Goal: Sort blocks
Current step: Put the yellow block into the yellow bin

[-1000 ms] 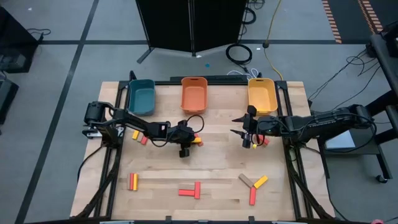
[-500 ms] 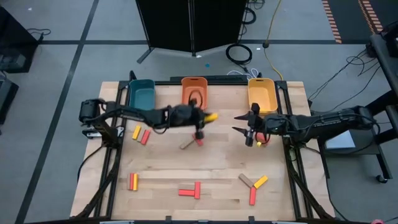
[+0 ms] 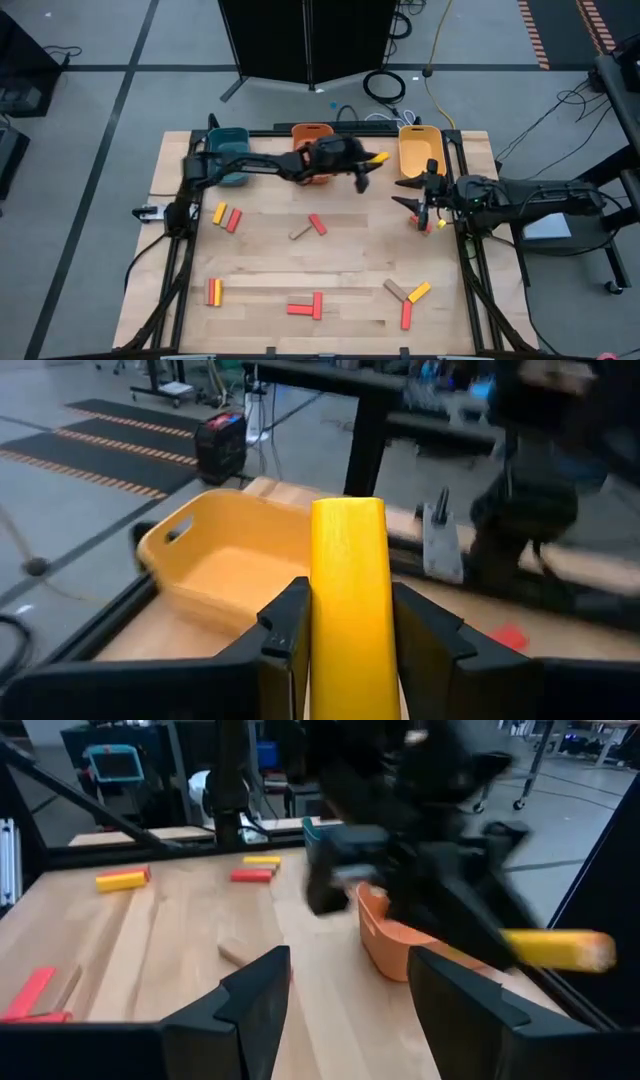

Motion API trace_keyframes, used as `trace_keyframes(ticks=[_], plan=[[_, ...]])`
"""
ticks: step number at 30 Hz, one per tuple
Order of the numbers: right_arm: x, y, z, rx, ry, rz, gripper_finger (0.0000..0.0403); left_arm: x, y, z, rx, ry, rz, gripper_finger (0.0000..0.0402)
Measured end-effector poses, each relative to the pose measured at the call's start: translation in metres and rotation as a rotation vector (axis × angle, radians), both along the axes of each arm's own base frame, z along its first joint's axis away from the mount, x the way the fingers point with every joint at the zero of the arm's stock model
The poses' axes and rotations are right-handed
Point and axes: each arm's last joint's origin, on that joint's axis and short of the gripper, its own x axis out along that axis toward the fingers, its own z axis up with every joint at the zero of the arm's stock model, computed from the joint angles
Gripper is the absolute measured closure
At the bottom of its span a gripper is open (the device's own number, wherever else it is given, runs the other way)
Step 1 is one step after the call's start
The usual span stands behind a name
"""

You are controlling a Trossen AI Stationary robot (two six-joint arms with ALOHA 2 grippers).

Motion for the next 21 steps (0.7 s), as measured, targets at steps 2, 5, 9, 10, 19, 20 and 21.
trace_keyframes(ticks=[2, 5, 9, 10, 19, 20, 21], plan=[[-0.003, 0.0, 0.001, 0.01, -0.006, -0.002, 0.0204, 0.019, 0.005, -0.007, -0.026, -0.023, -0.005, 0.0301], [-0.004, 0.0, 0.002, 0.015, -0.016, -0.001, 0.0204, 0.047, 0.011, -0.019, -0.03, -0.049, -0.018, 0.0301], [-0.005, 0.0, 0.002, 0.02, -0.023, 0.019, 0.0204, 0.075, 0.018, -0.042, -0.074, -0.073, -0.012, 0.0301], [-0.005, 0.0, 0.002, 0.021, -0.023, 0.022, 0.0204, 0.08, 0.02, -0.049, -0.092, -0.079, -0.008, 0.0301], [-0.005, 0.0, 0.003, -0.005, -0.018, 0.028, 0.0204, 0.11, 0.043, -0.073, -0.211, -0.269, 0.067, 0.0301], [-0.005, 0.0, 0.003, -0.005, -0.019, 0.027, 0.0204, 0.108, 0.044, -0.077, -0.234, -0.311, 0.094, 0.0301], [-0.005, 0.0, 0.003, -0.005, -0.021, 0.028, 0.0204, 0.108, 0.046, -0.081, -0.263, -0.314, 0.124, 0.0301]])
